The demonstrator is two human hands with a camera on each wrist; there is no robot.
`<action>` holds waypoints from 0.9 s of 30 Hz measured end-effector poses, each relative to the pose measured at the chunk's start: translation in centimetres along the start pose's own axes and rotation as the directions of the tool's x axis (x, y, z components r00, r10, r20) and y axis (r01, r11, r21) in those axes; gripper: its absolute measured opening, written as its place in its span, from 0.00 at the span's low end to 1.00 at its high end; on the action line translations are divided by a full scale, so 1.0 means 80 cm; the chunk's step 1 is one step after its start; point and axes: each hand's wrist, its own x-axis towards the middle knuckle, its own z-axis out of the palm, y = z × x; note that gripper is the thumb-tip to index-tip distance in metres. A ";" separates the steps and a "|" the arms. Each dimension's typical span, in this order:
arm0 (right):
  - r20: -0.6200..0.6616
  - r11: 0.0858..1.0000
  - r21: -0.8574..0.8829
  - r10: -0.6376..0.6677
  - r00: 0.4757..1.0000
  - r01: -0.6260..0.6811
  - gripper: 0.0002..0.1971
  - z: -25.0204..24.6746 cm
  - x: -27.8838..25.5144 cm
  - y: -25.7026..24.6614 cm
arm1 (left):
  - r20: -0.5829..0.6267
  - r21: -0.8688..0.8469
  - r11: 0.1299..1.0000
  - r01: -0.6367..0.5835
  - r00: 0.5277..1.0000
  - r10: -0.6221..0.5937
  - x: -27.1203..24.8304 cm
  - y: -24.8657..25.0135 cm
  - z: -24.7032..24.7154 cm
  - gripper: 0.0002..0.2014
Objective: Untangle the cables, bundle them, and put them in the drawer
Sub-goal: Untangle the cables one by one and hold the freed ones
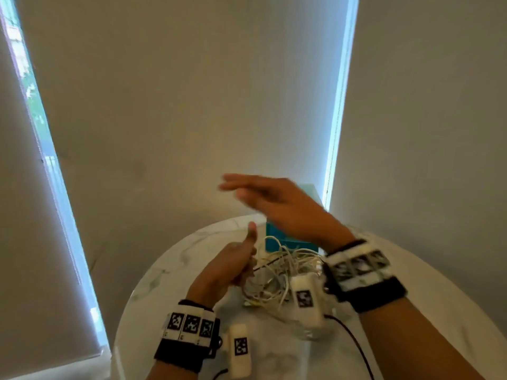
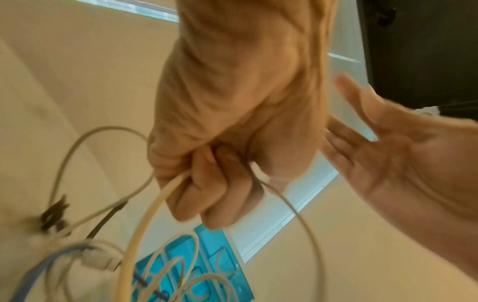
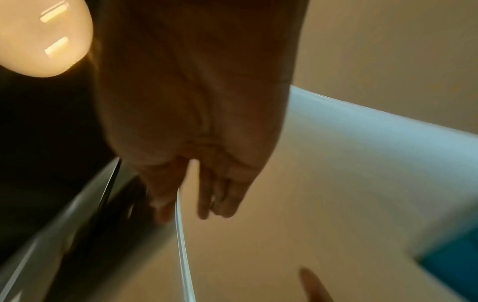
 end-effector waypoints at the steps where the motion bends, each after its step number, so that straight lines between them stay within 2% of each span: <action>1: -0.130 0.993 0.109 0.061 0.990 -0.047 0.15 -0.009 -0.017 0.012 | -0.036 -0.098 0.995 0.026 0.999 -0.030 0.005 -0.003 -0.003 0.35; 3: -0.267 0.962 0.227 0.209 0.941 -0.150 0.12 -0.011 -0.050 0.041 | -0.025 -0.319 0.943 0.091 0.994 -0.104 0.014 -0.009 -0.007 0.32; 4: -0.288 0.956 0.206 0.265 0.920 -0.210 0.10 -0.005 -0.064 0.057 | -0.002 -0.410 0.903 0.129 0.990 -0.142 0.015 -0.008 -0.007 0.30; 5: -0.281 0.949 0.151 0.309 0.909 -0.276 0.10 0.004 -0.078 0.073 | 0.020 -0.457 0.876 0.153 0.987 -0.162 0.018 -0.005 -0.006 0.27; 7: -0.173 0.917 0.016 0.396 0.902 -0.399 0.19 0.031 -0.099 0.097 | 0.049 -0.474 0.866 0.157 0.987 -0.152 0.020 -0.001 0.000 0.22; 9: -0.127 0.900 -0.054 0.423 0.897 -0.432 0.20 0.055 -0.107 0.115 | 0.065 -0.452 0.880 0.148 0.989 -0.133 0.020 0.002 0.004 0.17; 11: -0.211 0.924 -0.007 0.374 0.903 -0.384 0.12 0.063 -0.103 0.127 | 0.097 -0.390 0.909 0.150 0.988 -0.121 0.018 0.002 0.005 0.15; 12: -0.267 0.927 0.047 0.371 0.889 -0.373 0.10 0.062 -0.101 0.131 | 0.116 -0.316 0.936 0.152 0.986 -0.121 0.014 0.002 0.004 0.15; 13: -0.332 0.924 0.112 0.381 0.863 -0.365 0.09 0.059 -0.099 0.134 | 0.136 -0.204 0.969 0.138 0.984 -0.112 0.009 0.001 0.001 0.16; 15: -0.465 0.896 0.276 0.442 0.767 -0.348 0.08 0.054 -0.098 0.141 | 0.221 0.059 0.997 0.042 0.974 -0.054 -0.004 0.002 -0.011 0.20; 16: -0.506 0.876 0.332 0.479 0.717 -0.351 0.07 0.053 -0.100 0.144 | 0.303 0.135 0.990 -0.041 0.953 -0.002 -0.014 0.004 -0.018 0.21; 17: -0.514 0.855 0.358 0.515 0.685 -0.375 0.05 0.053 -0.103 0.148 | 0.384 0.136 0.981 -0.141 0.920 0.079 -0.023 0.008 -0.025 0.22; 18: -0.475 0.837 0.356 0.545 0.691 -0.415 0.04 0.053 -0.107 0.150 | 0.422 0.074 0.967 -0.245 0.886 0.193 -0.030 0.013 -0.030 0.22; 19: -0.377 0.819 0.346 0.568 0.732 -0.457 0.03 0.054 -0.109 0.148 | 0.387 -0.016 0.940 -0.342 0.864 0.321 -0.035 0.021 -0.034 0.21; 21: -0.091 0.809 0.317 0.546 0.833 -0.496 0.09 0.052 -0.112 0.135 | 0.153 -0.126 0.849 -0.512 0.836 0.527 -0.037 0.044 -0.032 0.19; 22: 0.013 0.831 0.277 0.499 0.866 -0.483 0.13 0.049 -0.113 0.129 | 0.030 -0.107 0.804 -0.585 0.806 0.591 -0.037 0.057 -0.028 0.18; 23: 0.033 0.865 0.226 0.453 0.891 -0.449 0.15 0.044 -0.113 0.122 | -0.055 -0.062 0.761 -0.645 0.764 0.643 -0.036 0.072 -0.021 0.15; 24: -0.024 0.896 0.176 0.417 0.908 -0.407 0.16 0.039 -0.115 0.119 | -0.096 -0.021 0.725 -0.689 0.723 0.684 -0.035 0.086 -0.013 0.13; 26: -0.218 0.906 0.199 0.413 0.884 -0.374 0.13 0.028 -0.119 0.116 | -0.125 -0.004 0.677 -0.736 0.672 0.730 -0.036 0.110 -0.001 0.11; 27: -0.256 0.894 0.246 0.433 0.864 -0.375 0.11 0.025 -0.122 0.117 | -0.133 -0.015 0.660 -0.751 0.655 0.743 -0.037 0.119 0.004 0.11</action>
